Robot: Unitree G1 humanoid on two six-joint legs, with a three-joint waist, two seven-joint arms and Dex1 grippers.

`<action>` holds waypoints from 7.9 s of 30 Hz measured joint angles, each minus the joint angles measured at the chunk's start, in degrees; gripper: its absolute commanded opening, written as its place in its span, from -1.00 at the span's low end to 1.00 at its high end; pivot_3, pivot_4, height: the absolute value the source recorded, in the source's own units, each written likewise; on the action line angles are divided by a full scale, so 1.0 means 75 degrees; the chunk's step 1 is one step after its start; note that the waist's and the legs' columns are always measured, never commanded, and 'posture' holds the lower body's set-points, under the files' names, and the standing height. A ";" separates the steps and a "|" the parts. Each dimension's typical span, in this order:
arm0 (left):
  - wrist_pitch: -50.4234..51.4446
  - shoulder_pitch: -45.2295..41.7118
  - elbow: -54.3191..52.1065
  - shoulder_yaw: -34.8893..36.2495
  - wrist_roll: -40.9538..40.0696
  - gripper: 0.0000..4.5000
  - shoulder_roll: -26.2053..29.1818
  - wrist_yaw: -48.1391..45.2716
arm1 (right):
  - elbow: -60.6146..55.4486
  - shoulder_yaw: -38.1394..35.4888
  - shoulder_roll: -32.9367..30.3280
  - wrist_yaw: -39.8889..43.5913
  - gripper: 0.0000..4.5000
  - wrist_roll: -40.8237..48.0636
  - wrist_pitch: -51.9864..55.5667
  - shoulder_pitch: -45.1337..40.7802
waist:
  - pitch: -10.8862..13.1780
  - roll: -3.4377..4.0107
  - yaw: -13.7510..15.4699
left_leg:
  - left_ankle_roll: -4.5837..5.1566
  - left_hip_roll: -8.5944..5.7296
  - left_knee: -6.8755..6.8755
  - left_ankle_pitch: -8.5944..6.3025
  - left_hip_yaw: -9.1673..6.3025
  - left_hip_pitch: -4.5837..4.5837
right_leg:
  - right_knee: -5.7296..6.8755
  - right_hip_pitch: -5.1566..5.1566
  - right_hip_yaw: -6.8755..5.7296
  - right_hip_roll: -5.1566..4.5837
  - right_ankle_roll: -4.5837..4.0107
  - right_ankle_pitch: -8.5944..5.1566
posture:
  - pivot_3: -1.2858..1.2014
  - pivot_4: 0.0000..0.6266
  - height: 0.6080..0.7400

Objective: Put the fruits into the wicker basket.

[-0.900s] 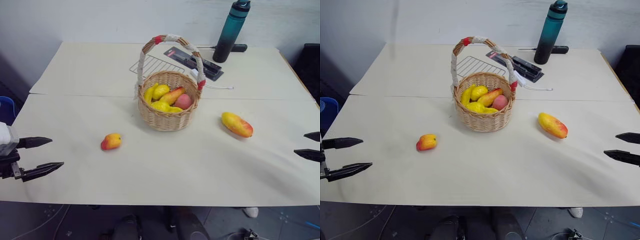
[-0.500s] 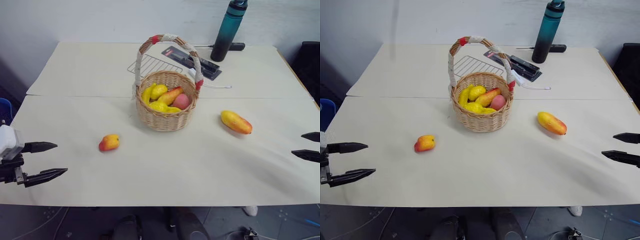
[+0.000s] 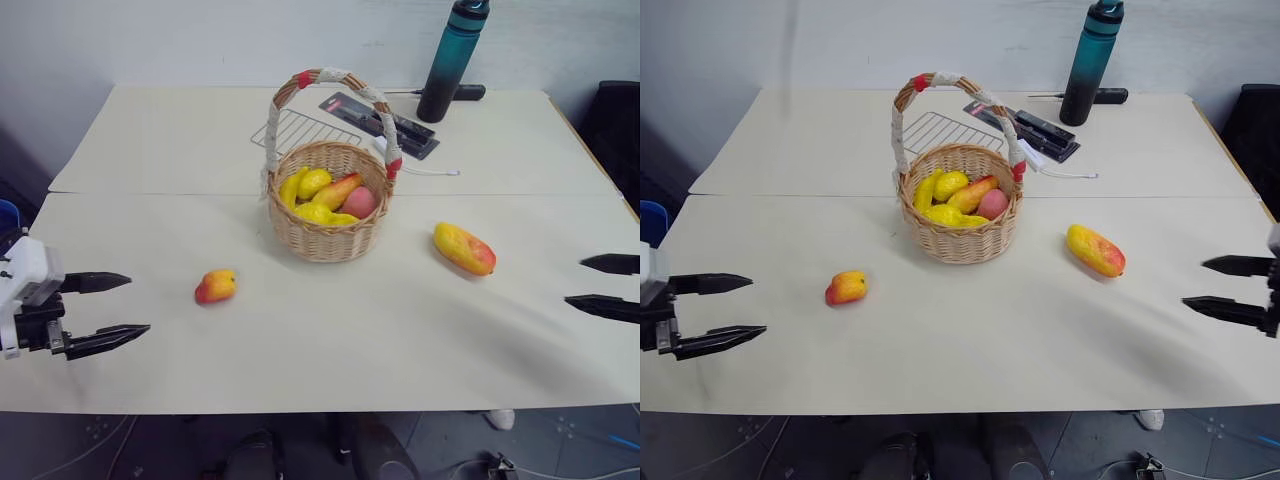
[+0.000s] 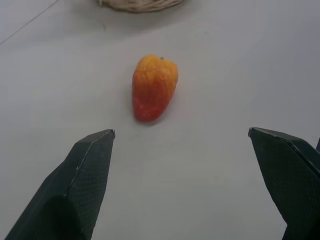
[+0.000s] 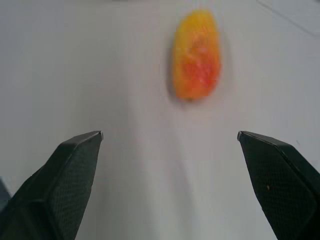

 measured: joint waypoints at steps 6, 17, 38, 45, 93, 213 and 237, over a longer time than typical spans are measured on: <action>-0.0075 -0.1158 -0.0283 -0.1567 0.0336 1.00 -0.0327 0.0908 | -0.2999 -0.0064 0.0582 -0.0956 0.98 0.1804 0.1245 -0.0530 | 0.0000 0.0000 0.0070 | -0.0003 -0.0007 0.0021 0.0009 -0.0016 -0.0003 | 0.0004 0.0012 -0.0004 -0.0001 0.0007 0.0004 | 0.03 -0.52 1.00; -0.1308 -0.3158 0.1670 -0.4404 0.2118 1.00 -0.1007 0.1645 | -0.4418 0.0873 0.0931 -0.2002 0.98 0.3069 0.1595 -0.1722 | -0.0006 -0.0019 0.0206 | 0.0019 -0.0002 0.0040 -0.0015 -0.0018 -0.0018 | 0.0004 0.0008 -0.0012 -0.0005 0.0014 0.0010 | 0.03 -0.52 1.00; -0.0161 -0.3796 0.0648 -0.4262 0.1199 -0.22 -0.1516 0.1742 | -0.4002 0.0753 0.1289 -0.3097 1.00 0.2528 0.1397 -0.1273 | -0.0008 -0.0028 0.0267 | 0.0027 -0.0006 0.0100 -0.0022 -0.0048 -0.0035 | 0.0059 0.0010 -0.0028 -0.0014 0.0022 0.0008 | 0.03 -0.52 1.00; 0.2182 -0.6983 -0.0052 -0.4841 0.0363 -0.22 -0.2907 0.3263 | -0.4043 0.0467 0.1400 -0.3196 1.00 0.2348 0.1230 -0.0822 | -0.0012 -0.0028 0.0425 | 0.0032 -0.0033 0.0143 -0.0020 -0.0070 -0.0039 | 0.0067 0.0033 -0.0020 -0.0014 0.0055 0.0016 | 0.03 -0.52 1.00; 0.1615 -0.6007 0.0091 -0.3539 -0.1401 0.98 -0.0624 -0.0061 | -0.1387 0.0251 0.2728 -0.4503 1.00 -0.0189 0.0066 0.0667 | -0.0008 -0.0046 0.0170 | -0.0004 -0.0022 0.0080 0.0033 -0.0059 -0.0021 | 0.0062 0.0020 -0.0008 0.0007 0.0022 0.0005 | 0.03 -0.52 1.00; 0.1387 -0.6757 -0.0003 -0.3932 -0.2125 1.00 -0.2453 0.2152 | -0.2736 -0.0604 0.2749 -0.5372 -0.93 -0.0032 0.1565 -0.0972 | -0.0013 -0.0041 0.0312 | -0.0040 -0.0030 0.0110 0.0136 -0.0082 -0.0239 | 0.0119 -0.0207 -0.0027 0.0012 -0.0015 0.0089 | 0.03 -0.52 1.00; 0.1337 -0.6805 0.0326 -0.4008 -0.2133 1.00 -0.2496 0.1560 | -0.0108 -0.1464 0.2332 -0.4597 0.84 -0.0119 -0.0055 0.0155 | -0.0009 -0.0022 0.0220 | -0.0036 -0.0042 0.0089 0.0136 -0.0083 -0.0130 | 0.0101 -0.0098 -0.0025 0.0004 -0.0007 0.0079 | 0.03 -0.52 1.00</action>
